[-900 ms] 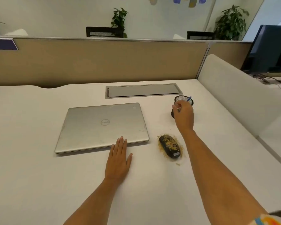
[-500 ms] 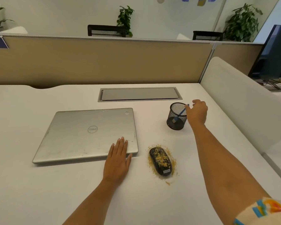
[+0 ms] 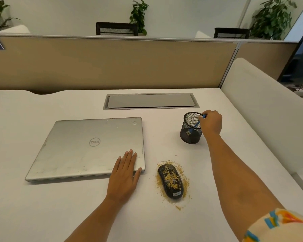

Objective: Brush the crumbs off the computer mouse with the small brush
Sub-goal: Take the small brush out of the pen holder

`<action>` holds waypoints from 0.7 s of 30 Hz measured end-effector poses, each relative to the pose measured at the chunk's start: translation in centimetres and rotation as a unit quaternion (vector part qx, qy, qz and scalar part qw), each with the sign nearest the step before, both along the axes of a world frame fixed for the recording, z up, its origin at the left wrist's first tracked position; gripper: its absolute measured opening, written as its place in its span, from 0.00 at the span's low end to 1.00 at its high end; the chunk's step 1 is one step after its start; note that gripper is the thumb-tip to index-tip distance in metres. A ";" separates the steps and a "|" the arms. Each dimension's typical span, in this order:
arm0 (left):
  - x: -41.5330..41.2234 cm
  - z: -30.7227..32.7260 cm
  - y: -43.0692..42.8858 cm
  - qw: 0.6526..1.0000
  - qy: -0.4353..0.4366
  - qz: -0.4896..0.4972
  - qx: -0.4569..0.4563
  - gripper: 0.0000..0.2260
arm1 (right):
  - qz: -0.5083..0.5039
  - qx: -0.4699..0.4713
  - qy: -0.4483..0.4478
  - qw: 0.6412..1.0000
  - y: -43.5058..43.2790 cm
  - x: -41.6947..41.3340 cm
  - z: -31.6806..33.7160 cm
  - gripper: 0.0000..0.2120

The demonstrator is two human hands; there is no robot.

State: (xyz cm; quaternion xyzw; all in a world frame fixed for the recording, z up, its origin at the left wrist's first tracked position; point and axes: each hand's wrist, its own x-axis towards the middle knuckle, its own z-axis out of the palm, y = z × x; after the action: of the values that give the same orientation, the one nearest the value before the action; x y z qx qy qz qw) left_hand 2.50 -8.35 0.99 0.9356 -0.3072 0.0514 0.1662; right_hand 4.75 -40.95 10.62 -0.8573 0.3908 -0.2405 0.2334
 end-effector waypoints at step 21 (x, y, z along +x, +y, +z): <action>0.0 0.2 0.0 1.000 -0.006 -0.006 -0.003 0.33 | -0.028 0.101 -0.086 0.991 0.6 -0.9 3.5 0.15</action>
State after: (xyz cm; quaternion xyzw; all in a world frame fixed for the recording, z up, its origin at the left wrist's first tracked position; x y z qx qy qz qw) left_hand 2.49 -8.37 1.22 0.9331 -0.3132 0.0566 0.1676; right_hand 3.83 -40.31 14.15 -0.7940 0.4157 -0.2793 0.3445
